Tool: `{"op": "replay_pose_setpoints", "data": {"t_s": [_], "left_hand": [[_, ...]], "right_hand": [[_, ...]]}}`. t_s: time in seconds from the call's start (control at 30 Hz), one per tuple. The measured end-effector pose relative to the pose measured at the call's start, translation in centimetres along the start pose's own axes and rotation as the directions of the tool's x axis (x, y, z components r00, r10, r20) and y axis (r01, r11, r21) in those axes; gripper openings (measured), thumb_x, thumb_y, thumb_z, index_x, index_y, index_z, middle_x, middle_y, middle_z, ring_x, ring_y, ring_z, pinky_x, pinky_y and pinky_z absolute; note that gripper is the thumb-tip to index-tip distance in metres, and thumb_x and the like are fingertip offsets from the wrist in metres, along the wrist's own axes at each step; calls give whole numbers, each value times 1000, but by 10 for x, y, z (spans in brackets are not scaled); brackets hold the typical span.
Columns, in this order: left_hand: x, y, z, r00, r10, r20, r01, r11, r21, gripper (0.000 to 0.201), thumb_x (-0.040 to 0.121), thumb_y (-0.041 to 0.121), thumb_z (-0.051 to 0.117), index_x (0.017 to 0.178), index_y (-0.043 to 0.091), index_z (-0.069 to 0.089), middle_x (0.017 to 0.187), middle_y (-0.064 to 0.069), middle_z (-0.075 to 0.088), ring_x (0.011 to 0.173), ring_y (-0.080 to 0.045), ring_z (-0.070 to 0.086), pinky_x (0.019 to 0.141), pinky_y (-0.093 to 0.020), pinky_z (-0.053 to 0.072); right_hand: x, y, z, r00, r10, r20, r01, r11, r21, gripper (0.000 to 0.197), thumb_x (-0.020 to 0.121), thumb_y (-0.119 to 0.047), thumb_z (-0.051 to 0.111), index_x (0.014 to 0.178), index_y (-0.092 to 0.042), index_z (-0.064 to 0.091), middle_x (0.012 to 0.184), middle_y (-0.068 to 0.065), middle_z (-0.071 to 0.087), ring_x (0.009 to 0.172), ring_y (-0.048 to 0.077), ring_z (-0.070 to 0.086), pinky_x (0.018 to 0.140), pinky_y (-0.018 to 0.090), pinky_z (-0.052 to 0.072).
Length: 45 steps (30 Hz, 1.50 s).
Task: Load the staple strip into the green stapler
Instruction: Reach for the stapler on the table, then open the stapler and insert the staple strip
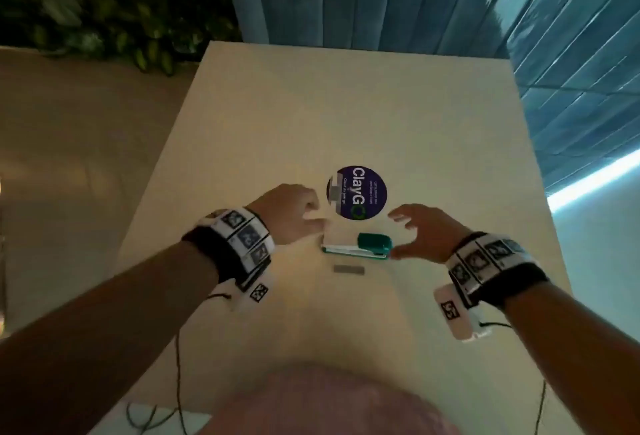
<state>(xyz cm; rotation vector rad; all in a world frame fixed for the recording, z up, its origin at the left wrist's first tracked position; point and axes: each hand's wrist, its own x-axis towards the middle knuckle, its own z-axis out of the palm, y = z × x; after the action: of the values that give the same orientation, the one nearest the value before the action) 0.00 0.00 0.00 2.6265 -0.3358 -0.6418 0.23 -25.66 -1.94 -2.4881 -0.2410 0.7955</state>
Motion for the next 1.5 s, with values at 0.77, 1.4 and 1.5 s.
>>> {"op": "replay_pose_setpoints", "data": {"t_s": [0.77, 1.4, 1.5], "left_hand": [[14, 28, 21, 950, 295, -106, -312, 926, -212, 31, 70, 21, 72, 99, 16, 60, 94, -3, 66, 81, -17, 61, 76, -35, 53], [-20, -96, 49, 989, -25, -149, 0, 987, -162, 25, 66, 19, 77, 89, 15, 67, 84, -6, 61, 71, -21, 54, 68, -37, 48], [-20, -98, 51, 986, -22, -167, -7, 985, -173, 26, 66, 18, 77, 89, 16, 68, 84, -6, 60, 71, -21, 54, 68, -35, 47]], "right_hand": [[17, 12, 38, 994, -36, -106, 45, 995, 85, 34, 61, -11, 79, 91, -15, 64, 85, -2, 55, 75, 12, 51, 73, 29, 48], [19, 13, 43, 996, -26, -89, 29, 999, 26, 32, 64, -11, 78, 93, -16, 63, 94, 3, 56, 84, 16, 51, 72, 22, 42], [10, -3, 46, 982, -127, -138, 111, 987, -118, 34, 69, -13, 72, 99, -15, 55, 106, 3, 52, 93, 15, 42, 82, 27, 41]]}}
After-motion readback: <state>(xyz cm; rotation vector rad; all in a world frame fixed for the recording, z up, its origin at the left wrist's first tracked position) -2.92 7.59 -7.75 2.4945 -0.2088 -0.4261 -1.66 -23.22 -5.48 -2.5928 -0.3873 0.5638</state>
